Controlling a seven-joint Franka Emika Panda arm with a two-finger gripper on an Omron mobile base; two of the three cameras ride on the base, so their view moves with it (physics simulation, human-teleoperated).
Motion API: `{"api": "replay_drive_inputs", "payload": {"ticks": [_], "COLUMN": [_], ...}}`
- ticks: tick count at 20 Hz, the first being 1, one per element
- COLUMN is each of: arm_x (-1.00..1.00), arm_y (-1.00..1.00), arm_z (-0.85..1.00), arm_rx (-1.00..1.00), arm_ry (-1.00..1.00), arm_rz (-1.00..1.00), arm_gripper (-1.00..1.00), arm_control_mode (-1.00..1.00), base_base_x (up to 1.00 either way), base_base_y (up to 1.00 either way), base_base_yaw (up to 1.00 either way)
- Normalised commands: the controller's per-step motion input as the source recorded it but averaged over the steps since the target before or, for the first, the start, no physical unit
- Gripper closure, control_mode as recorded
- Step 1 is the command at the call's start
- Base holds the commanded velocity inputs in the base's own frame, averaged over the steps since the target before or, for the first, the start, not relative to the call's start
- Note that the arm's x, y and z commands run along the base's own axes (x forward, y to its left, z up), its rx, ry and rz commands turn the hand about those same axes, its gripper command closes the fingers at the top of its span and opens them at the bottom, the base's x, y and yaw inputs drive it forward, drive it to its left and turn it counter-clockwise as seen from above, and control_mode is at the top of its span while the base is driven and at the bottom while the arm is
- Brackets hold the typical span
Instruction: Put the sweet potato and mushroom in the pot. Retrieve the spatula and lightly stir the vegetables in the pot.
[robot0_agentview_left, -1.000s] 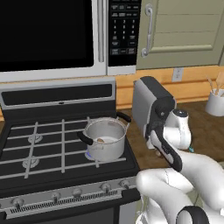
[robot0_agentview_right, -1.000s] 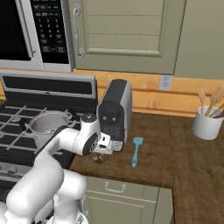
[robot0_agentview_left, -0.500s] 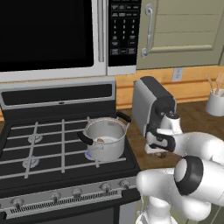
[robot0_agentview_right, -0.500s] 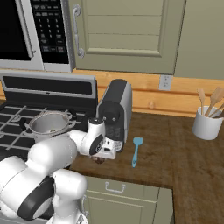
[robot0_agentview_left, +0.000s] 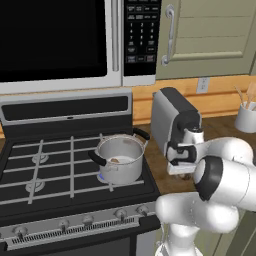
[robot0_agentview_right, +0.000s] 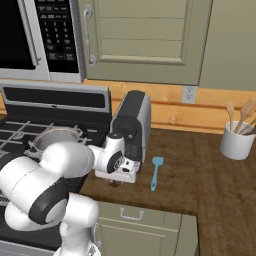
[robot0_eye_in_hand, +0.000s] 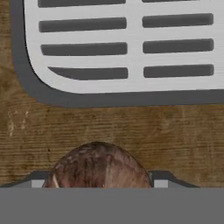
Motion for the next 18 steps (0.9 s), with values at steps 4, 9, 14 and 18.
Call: {"api": "replay_drive_inputs", "payload": {"ticks": [4, 9, 14, 18], "arm_x": [-0.67, -0.76, -0.14, -0.25], "arm_y": [0.00, 0.29, 0.84, 1.00], "arm_z": [0.10, 0.92, 1.00, 1.00], "arm_rx": [-0.02, -0.01, 0.00, -0.01], "arm_ry": [-0.11, -0.34, -0.25, -0.23], "arm_rz": [0.00, 0.00, 0.01, 0.04], "arm_gripper": [1.00, 1.00, 1.00, 1.00], "arm_control_mode": [-1.00, -1.00, -1.00, -1.00], "base_base_x": [0.00, 0.00, 0.00, 0.00], "base_base_y": [0.00, 0.00, 0.00, 0.00], "base_base_yaw": [0.00, 0.00, 0.00, 0.00]}}
